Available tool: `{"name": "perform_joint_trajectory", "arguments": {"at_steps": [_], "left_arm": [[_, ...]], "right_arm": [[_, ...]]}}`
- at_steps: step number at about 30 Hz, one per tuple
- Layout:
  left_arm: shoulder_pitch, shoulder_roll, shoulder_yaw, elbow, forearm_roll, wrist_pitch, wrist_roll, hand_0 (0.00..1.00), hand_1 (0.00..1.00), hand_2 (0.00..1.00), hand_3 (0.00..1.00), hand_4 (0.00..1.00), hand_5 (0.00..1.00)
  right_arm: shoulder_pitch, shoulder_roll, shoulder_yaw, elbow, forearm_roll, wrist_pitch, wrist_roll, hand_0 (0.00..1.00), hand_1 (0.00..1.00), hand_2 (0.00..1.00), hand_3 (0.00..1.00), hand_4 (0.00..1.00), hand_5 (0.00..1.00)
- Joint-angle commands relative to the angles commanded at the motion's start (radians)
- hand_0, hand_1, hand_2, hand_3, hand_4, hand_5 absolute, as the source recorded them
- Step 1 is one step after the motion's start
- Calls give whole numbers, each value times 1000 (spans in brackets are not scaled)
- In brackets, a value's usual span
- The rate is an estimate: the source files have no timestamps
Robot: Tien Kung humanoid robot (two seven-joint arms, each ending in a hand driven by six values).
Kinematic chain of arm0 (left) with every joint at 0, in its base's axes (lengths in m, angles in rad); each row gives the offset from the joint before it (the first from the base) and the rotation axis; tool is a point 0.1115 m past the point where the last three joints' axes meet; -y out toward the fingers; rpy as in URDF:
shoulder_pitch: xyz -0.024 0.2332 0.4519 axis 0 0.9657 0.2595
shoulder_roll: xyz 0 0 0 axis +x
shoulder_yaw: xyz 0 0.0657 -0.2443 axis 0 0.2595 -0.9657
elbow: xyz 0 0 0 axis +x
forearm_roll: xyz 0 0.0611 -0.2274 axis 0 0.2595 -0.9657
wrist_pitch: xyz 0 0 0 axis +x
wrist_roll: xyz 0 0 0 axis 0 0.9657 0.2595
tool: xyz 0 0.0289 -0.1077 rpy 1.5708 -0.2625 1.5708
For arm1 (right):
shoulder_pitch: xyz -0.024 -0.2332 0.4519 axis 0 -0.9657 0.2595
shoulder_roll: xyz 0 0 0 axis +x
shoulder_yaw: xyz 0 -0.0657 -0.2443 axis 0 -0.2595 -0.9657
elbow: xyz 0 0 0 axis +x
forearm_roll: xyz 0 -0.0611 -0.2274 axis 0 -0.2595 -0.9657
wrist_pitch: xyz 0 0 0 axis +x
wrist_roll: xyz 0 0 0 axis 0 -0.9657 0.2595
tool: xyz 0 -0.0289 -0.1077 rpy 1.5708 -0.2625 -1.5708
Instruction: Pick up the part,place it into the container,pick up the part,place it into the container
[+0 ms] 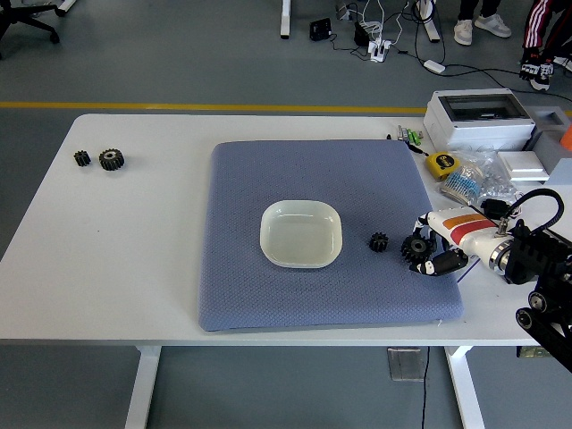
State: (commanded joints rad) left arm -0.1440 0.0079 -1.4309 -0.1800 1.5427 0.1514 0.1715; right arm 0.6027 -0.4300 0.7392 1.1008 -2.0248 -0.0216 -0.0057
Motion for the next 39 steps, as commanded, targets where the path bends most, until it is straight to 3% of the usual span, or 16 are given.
{"name": "perform_joint_trajectory", "arguments": {"at_steps": [10, 23, 33, 39], "left_arm": [[-1, 2, -10, 0, 5, 1, 0, 673, 653, 625, 555, 570, 533], [-4, 4, -17, 0, 7, 1, 1, 673, 653, 625, 555, 570, 534], [-12, 8, -21, 0, 8, 2, 2, 672, 653, 626, 555, 570, 534], [-21, 11, -20, 0, 12, 3, 3, 673, 655, 627, 555, 570, 534]], "right_arm": [[32, -8, 8, 71, 10, 20, -16, 173, 267, 368, 468, 762, 92], [97, -3, -7, 111, 36, 35, -31, 172, 264, 366, 466, 763, 94], [179, 46, -89, 118, 58, 44, -35, 169, 263, 365, 466, 767, 91], [257, 114, -181, 81, 83, 37, -33, 162, 263, 364, 467, 767, 91]]}}
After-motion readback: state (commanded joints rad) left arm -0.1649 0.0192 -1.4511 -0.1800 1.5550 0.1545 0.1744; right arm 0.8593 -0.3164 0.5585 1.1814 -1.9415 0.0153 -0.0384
